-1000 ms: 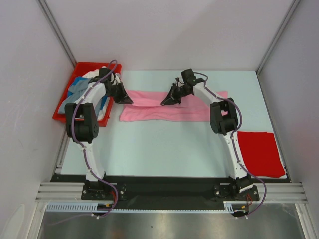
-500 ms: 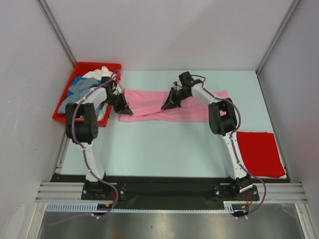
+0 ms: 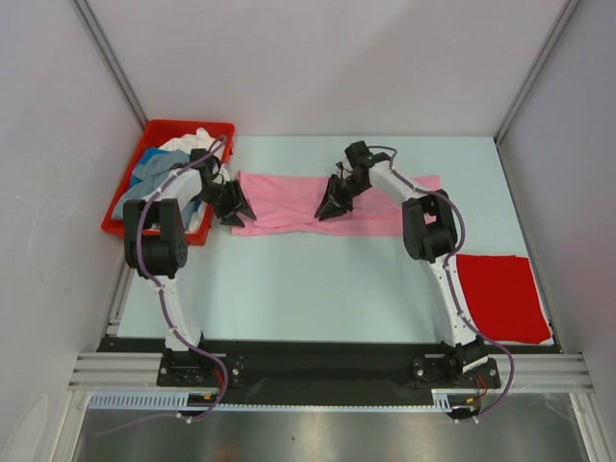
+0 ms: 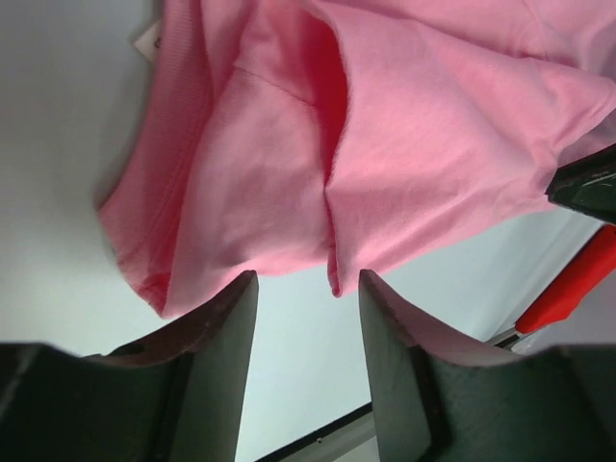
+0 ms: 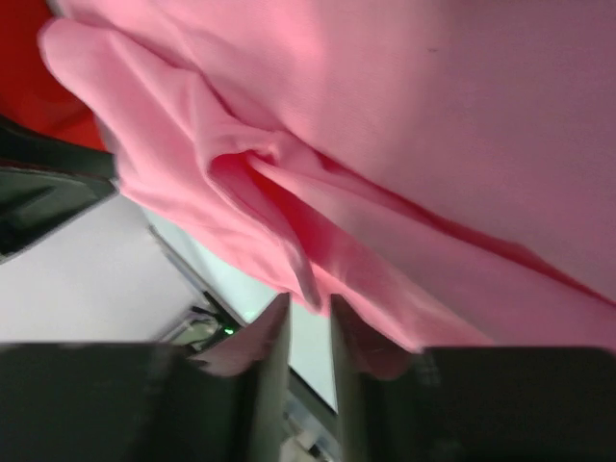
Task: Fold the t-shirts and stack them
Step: Fold the tshirt
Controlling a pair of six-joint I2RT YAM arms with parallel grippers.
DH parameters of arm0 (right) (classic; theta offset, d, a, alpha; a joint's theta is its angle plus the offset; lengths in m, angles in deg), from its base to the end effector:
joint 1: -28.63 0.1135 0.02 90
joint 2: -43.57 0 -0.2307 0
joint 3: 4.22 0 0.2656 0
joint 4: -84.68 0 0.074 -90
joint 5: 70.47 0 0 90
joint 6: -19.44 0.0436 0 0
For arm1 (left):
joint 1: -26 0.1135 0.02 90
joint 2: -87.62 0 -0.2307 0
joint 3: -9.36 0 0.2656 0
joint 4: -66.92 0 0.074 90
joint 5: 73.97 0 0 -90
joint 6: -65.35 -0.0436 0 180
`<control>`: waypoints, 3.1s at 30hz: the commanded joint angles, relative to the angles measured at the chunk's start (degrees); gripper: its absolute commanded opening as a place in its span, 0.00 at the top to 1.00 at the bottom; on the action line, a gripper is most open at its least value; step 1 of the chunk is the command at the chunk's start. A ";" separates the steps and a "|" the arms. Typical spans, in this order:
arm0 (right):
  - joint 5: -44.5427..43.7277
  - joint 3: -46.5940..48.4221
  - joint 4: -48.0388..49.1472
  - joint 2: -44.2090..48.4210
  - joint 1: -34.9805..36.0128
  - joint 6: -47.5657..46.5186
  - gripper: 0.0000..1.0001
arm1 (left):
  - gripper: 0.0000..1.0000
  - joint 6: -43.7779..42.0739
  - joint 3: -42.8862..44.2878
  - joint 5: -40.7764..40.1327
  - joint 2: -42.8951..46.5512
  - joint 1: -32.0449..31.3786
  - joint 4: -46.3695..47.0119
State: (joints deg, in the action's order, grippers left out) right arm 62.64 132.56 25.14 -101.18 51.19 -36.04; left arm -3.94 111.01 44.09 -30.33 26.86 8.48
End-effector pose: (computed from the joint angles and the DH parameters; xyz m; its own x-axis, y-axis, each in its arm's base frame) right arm 0.4613 0.2239 0.1120 -0.9985 0.0332 0.0427 0.0539 0.6737 0.7370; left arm 0.4129 -0.0143 0.1342 -0.9414 -0.3262 -0.0857 -0.2377 0.8220 -0.5176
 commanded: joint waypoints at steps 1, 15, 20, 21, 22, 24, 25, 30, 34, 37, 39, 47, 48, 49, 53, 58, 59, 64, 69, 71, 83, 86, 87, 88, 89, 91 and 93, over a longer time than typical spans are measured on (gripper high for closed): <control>-5.64 4.15 -5.89 2.10 -1.38 -6.81 0.68 | 0.48 -1.11 1.05 -2.21 5.52 0.72 0.30; -0.23 10.85 11.04 -1.95 -0.68 0.44 0.83 | 0.62 5.29 4.48 5.42 0.54 0.54 14.00; 2.94 7.41 21.24 -2.38 0.81 7.83 0.89 | 0.66 9.26 1.84 8.96 -2.45 -0.42 19.11; 3.46 6.98 23.08 -2.90 1.07 9.58 0.90 | 0.66 9.35 1.84 7.82 -3.50 -0.42 18.76; 3.56 6.45 24.06 -3.26 1.16 10.73 0.90 | 0.65 9.61 1.49 6.76 -3.95 -0.42 18.41; 3.73 5.04 26.42 -4.22 1.43 11.96 0.92 | 0.65 9.44 1.40 3.00 -5.00 -0.42 17.97; 3.47 4.69 26.96 -4.58 1.34 13.19 0.92 | 0.66 9.09 1.75 1.41 -5.36 -0.42 17.88; -0.30 0.57 28.11 -5.89 -0.15 13.90 0.96 | 0.64 6.54 5.27 -3.44 -8.61 -2.09 14.10; -3.03 0.47 25.31 -7.04 -2.34 10.49 0.96 | 0.60 4.69 5.88 -4.67 -8.26 -2.88 12.87; -3.91 1.08 23.46 -7.04 -4.28 7.23 0.96 | 0.52 3.46 5.10 -6.34 -4.32 -4.11 11.90; -4.96 2.66 19.61 -7.04 -5.34 3.39 0.94 | 0.47 3.02 4.57 -6.78 0.16 -4.90 11.46; -10.24 5.43 3.42 3.55 -11.40 -8.15 0.61 | 0.37 0.82 -2.63 -10.74 15.81 -9.65 11.10; -10.33 2.87 2.63 5.51 -13.23 -8.59 0.57 | 0.36 0.74 -4.82 -10.74 17.13 -9.65 11.37; -10.33 -0.64 2.45 7.96 -14.38 -9.20 0.55 | 0.35 0.65 -5.53 -10.83 17.31 -9.65 11.20; -12.17 -17.43 4.90 19.31 -19.74 -11.22 0.56 | 0.36 1.08 -9.49 -10.57 16.09 -9.30 13.99; -13.49 -29.40 7.45 25.74 -25.19 -12.29 0.66 | 0.46 2.67 -11.95 -10.39 11.61 -9.21 18.49; -13.93 -29.94 7.37 25.83 -25.73 -12.81 0.67 | 0.47 2.84 -12.04 -10.82 9.86 -9.21 18.84; -18.14 -35.38 8.25 27.76 -28.98 -14.22 0.67 | 0.48 3.02 -13.97 -14.60 6.69 -8.34 17.79; -23.50 -41.36 7.45 29.08 -32.40 -15.27 0.68 | 0.49 2.23 -16.96 -17.59 5.97 -7.63 16.47; -24.91 -44.08 7.63 31.27 -33.20 -15.63 0.69 | 0.49 1.88 -18.72 -18.03 7.29 -7.63 16.82; -27.12 -43.04 3.33 38.22 -34.61 -16.42 0.60 | 0.43 -1.54 -13.11 -20.85 14.41 -7.98 10.94; -27.73 -41.20 0.87 39.54 -34.70 -16.07 0.44 | 0.33 -1.81 -12.40 -19.97 18.19 -8.25 9.79; -27.56 -41.02 0.34 39.63 -34.78 -15.89 0.41 | 0.30 -1.46 -12.13 -19.97 19.41 -8.25 9.09; -27.56 -41.19 0.25 39.80 -34.87 -15.54 0.39 | 0.29 -1.20 -12.22 -19.88 19.95 -8.25 8.22; -27.47 -41.63 0.25 39.81 -34.87 -15.45 0.33 | 0.28 -0.41 -12.83 -20.40 20.56 -8.25 8.30; -27.29 -42.16 0.86 39.37 -35.05 -14.93 0.32 | 0.26 0.38 -15.10 -21.81 22.05 -8.25 9.43; -26.86 -43.38 2.08 38.67 -35.48 -14.40 0.32 | 0.27 0.91 -16.17 -23.04 21.71 -8.25 9.88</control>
State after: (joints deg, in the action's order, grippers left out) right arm 36.24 89.63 27.68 -62.91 16.35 -51.27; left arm -3.70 95.98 23.65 -10.62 18.51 18.64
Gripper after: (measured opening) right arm 0.675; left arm 0.733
